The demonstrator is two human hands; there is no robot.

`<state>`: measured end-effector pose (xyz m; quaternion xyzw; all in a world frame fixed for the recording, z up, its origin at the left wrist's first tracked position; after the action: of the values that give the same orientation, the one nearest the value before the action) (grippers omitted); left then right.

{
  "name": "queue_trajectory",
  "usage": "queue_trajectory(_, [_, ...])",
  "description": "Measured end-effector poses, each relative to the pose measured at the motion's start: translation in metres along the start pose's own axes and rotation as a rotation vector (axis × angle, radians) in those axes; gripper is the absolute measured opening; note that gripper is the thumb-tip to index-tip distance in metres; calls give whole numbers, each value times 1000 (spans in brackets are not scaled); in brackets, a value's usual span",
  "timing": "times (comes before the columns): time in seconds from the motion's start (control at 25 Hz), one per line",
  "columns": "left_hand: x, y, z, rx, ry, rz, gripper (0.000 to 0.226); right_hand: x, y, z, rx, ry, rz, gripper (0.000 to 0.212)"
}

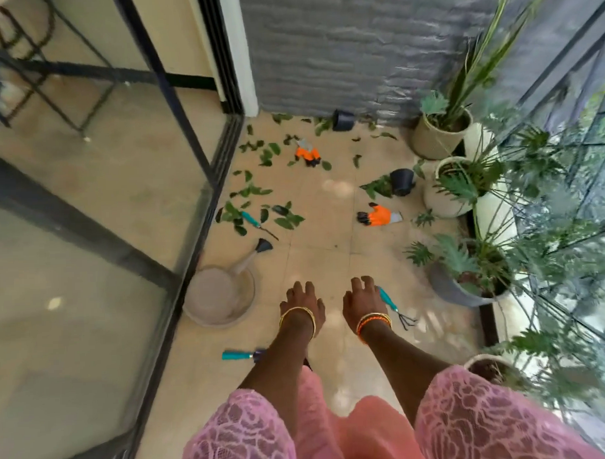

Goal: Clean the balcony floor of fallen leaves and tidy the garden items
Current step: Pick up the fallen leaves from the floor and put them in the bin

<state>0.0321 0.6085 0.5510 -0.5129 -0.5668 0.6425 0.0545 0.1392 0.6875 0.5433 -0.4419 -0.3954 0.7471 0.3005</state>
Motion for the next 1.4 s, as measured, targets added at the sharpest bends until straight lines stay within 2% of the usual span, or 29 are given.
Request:
queue_trajectory(0.2, [87,-64,3,0,16,1,49,93,-27,51,49,23,-23,40])
queue_trajectory(0.48, [207,-132,29,-48,-77,16,49,228,-37,102,9,-31,103,42])
queue_trajectory(0.72, [312,-159,41,-152,-299,109,55,357,-32,128,69,-61,226,37])
queue_trajectory(0.92, [404,-168,45,-228,-323,154,53,460,-6,122,-28,-41,336,42])
queue_trajectory(1.12, [519,-122,78,-265,-312,183,50,570,74,116,-174,-86,437,50])
queue_trajectory(1.4, [671,40,176,-233,-409,380,46,706,275,99,-315,-298,536,58])
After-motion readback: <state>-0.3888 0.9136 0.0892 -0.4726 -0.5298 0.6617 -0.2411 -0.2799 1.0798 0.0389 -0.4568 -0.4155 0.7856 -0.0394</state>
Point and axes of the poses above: each hand's wrist, its own x-axis towards the middle knuckle, its own y-axis out of the palm, z = x × y, the point moved 4 cm from there along x, towards the middle knuckle, and after that the axes turned 2 degrees about x, right-handed, at the moved point
